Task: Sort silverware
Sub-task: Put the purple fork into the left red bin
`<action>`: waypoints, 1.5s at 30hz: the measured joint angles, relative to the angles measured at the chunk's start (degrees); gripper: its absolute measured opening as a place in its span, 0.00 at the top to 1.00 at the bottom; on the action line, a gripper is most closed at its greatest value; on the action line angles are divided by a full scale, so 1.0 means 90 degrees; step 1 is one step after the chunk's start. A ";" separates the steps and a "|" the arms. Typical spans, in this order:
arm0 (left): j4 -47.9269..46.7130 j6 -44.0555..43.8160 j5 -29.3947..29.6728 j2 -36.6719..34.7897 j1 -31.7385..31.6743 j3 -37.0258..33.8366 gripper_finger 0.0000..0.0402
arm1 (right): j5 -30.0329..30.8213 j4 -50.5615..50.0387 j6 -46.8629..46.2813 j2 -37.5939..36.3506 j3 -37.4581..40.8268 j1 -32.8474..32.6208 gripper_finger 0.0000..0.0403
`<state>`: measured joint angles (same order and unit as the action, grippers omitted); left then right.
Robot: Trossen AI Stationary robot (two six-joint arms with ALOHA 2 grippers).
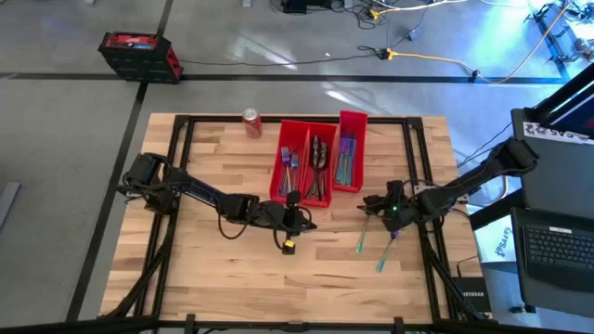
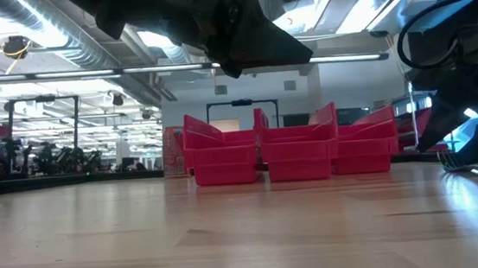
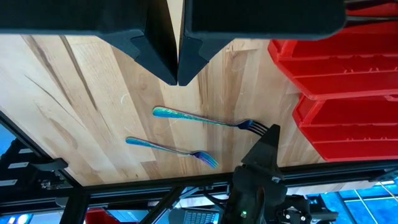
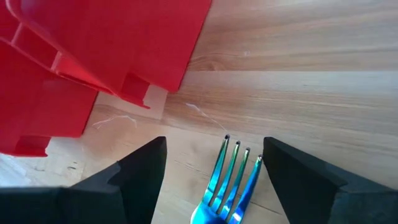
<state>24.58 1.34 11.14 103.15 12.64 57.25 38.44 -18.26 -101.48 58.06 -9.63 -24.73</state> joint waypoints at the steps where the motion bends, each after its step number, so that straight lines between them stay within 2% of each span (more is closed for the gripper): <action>1: -0.0001 -0.0008 0.0000 0.0000 0.0000 0.0000 1.00 | 0.0011 0.0043 0.0001 0.0042 0.0000 0.0000 0.39; 13: -0.0002 -0.0141 0.0000 0.0000 0.0000 0.0000 1.00 | 0.0004 0.0172 -0.0020 0.0330 0.0000 0.0002 0.65; 22: -0.0002 -0.0150 0.0000 0.0000 0.0000 0.0000 1.00 | -0.0049 0.0097 0.0020 0.0330 0.0000 0.0002 0.79; 37: -0.0002 -0.0152 0.0002 0.0000 0.0000 0.0000 1.00 | -0.0170 -0.0022 0.0287 0.0328 0.0000 0.0002 0.98; 45: -0.0002 -0.0153 0.0001 0.0000 0.0000 0.0000 1.00 | -0.0229 0.0035 0.0307 0.0328 0.0000 0.0000 1.00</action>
<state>24.56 -0.04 11.15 103.15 12.64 57.25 36.38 -17.94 -98.71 61.01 -9.63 -24.73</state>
